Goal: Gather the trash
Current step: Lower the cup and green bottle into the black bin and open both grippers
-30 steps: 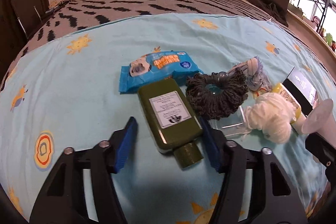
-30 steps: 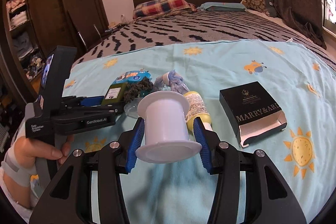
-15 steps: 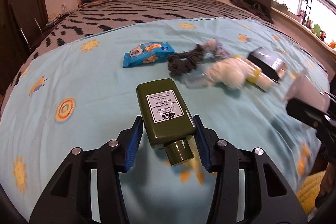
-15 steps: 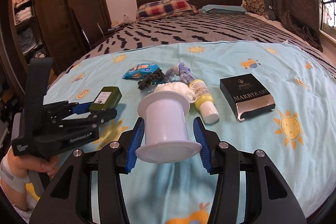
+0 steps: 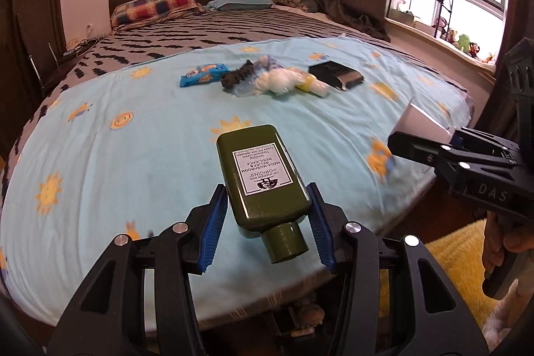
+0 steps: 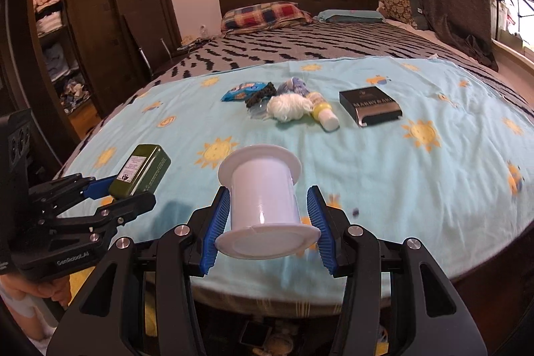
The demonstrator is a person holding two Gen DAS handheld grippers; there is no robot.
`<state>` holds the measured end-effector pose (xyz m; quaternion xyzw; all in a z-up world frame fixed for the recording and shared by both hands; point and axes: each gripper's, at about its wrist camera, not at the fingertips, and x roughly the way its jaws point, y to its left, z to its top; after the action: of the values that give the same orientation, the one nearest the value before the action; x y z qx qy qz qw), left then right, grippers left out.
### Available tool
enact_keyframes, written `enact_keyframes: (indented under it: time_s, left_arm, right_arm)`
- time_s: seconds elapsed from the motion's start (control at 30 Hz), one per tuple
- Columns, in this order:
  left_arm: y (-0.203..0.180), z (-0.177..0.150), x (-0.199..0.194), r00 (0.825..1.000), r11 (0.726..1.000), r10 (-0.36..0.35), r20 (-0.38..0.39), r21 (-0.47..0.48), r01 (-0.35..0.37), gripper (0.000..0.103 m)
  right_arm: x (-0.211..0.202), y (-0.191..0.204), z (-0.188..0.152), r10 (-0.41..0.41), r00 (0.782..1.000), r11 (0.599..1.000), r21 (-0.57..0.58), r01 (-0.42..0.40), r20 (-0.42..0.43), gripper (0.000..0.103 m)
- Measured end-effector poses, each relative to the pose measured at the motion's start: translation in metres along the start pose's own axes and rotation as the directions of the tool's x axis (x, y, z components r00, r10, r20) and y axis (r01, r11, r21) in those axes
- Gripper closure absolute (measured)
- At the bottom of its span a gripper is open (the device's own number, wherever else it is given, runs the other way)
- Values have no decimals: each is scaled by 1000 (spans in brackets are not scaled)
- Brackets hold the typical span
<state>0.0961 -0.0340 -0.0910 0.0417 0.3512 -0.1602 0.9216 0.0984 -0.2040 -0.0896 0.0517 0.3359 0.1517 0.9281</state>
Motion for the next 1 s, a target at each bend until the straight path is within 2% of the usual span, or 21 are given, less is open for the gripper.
enact_keyframes:
  time_s: [0.23,0.5,0.77,1.0]
  left_arm:
    - [-20,-54,-6,997,998,-56,-57,18,57,57]
    - [-35,-108,10,983,995,-92,-162,11,95,57]
    - [-33,-151,48,954,993,-117,-277,-34,112,57]
    - [-33,-175,83,918,989,-150,-368,-59,138,57]
  right_arm:
    - [-15,-2,-49,5,998,1000,28,-3,-70,54]
    - [-1,2,-100,0,985,999,47,8,-173,54]
    - [40,-2,-143,-30,954,997,63,51,-299,54]
    - [74,-12,-173,-24,926,991,115,72,-377,54]
